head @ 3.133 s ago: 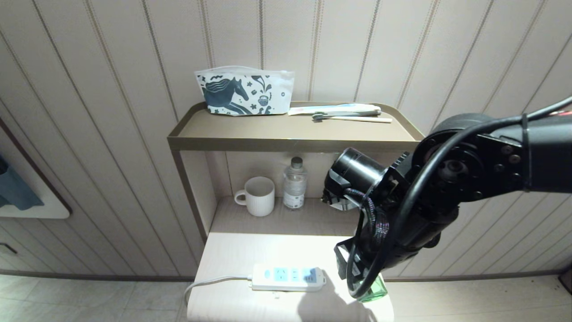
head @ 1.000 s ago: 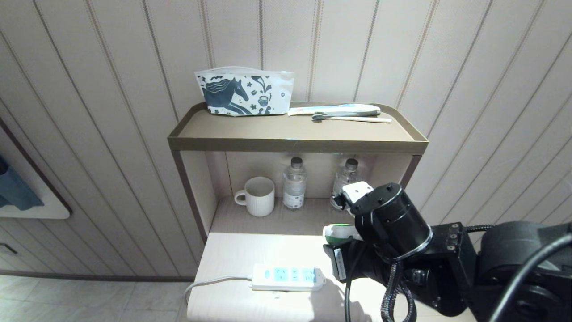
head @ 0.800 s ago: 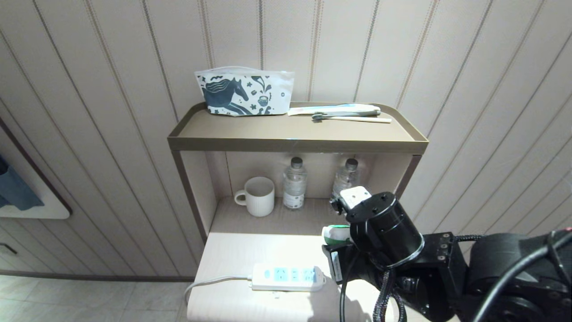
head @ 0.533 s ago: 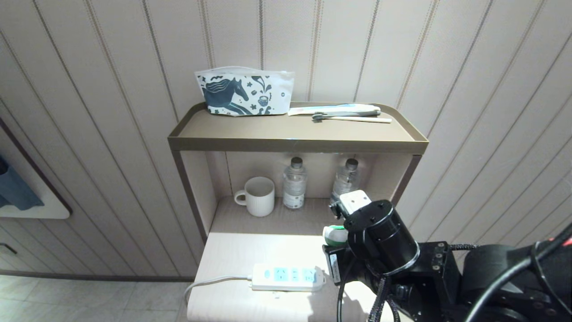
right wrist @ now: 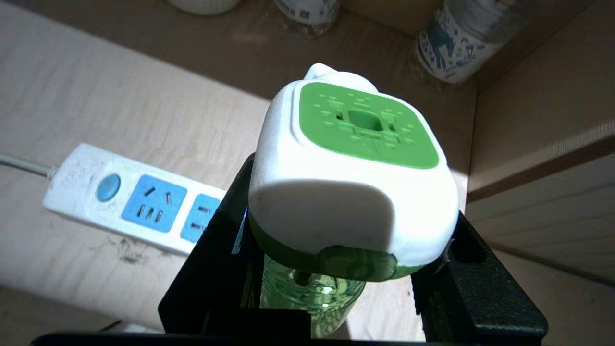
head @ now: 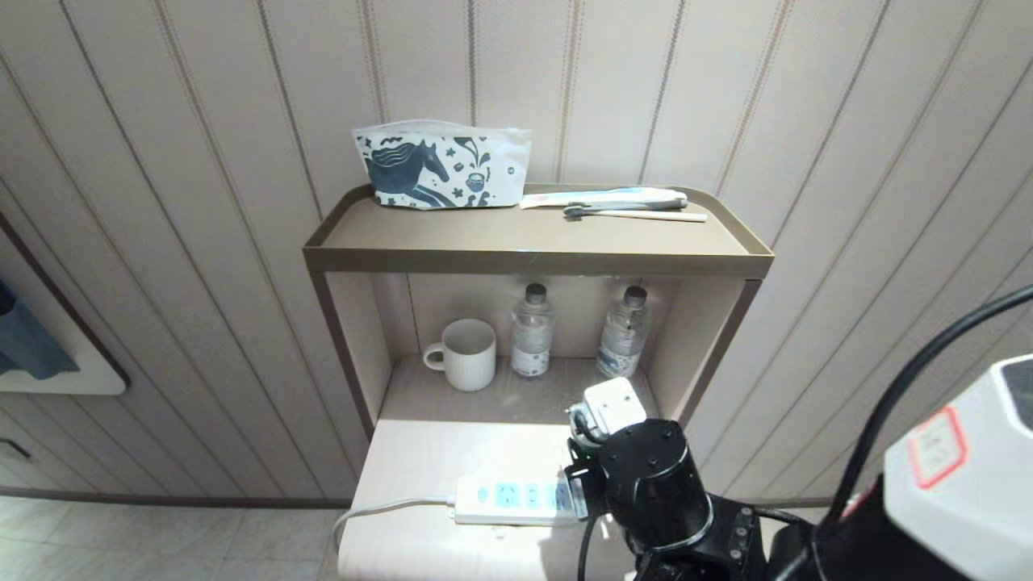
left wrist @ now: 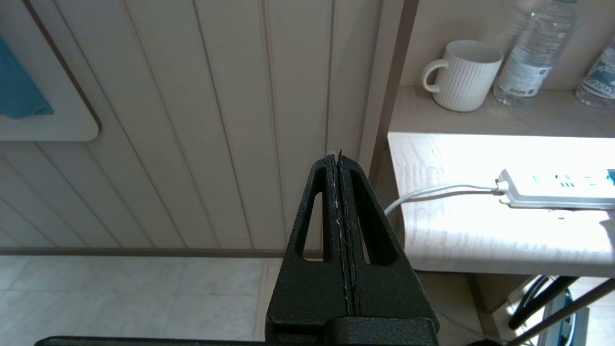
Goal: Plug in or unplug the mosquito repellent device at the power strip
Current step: Place the mosquito repellent liquid on the table
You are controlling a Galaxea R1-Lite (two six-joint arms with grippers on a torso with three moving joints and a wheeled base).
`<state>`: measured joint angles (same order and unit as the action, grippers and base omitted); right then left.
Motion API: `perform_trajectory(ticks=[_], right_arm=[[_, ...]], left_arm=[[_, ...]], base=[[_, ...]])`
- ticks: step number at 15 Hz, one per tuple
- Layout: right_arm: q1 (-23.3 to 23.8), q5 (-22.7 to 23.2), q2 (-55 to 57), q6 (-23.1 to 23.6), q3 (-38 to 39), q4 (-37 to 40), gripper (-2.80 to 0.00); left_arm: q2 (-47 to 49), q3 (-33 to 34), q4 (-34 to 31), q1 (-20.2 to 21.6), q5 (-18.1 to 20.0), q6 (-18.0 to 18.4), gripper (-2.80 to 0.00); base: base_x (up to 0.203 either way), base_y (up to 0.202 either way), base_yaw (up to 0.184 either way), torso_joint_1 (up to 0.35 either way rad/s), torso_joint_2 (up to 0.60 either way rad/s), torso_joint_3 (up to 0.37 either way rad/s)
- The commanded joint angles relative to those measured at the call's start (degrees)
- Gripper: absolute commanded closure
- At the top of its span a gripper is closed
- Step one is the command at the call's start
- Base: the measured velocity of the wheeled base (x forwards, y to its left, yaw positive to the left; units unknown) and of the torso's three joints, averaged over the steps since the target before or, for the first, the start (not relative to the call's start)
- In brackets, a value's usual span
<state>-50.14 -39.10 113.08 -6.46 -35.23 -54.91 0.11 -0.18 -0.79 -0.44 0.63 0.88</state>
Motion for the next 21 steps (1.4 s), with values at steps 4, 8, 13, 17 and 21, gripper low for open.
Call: perform_trajectory(ticks=[4,8,13,17,21], right_arm=[[-0.99,-5.70,10.91,3.47,-0.11,-14.70,0.00],[2.59,-6.56,9.28,1.09,4.77,-19.77,0.00],[2.68,-7.04,4.52,4.09,8.95,-22.34,0.00],[2.68,-6.38,3.04,4.33,12.27,-23.62,0.00],[2.68,-3.85,-0.01,7.05,15.41,-28.06,0.00]], left_arm=[[0.07,0.01,0.00,0.00,-0.02,0.00,0.00],[0.07,0.01,0.00,0.00,-0.02,0.00,0.00],[0.07,0.01,0.00,0.00,0.07,0.00,0.00],[0.07,0.01,0.00,0.00,-0.02,0.00,0.00],[0.07,0.18,0.00,0.00,-0.02,0.00,0.00]], base=[[0.000,0.000,0.000,0.000,0.00,0.000],[0.000,0.000,0.000,0.000,0.00,0.000],[0.000,0.000,0.000,0.000,0.00,0.000],[0.000,0.000,0.000,0.000,0.00,0.000],[0.000,0.000,0.000,0.000,0.00,0.000]])
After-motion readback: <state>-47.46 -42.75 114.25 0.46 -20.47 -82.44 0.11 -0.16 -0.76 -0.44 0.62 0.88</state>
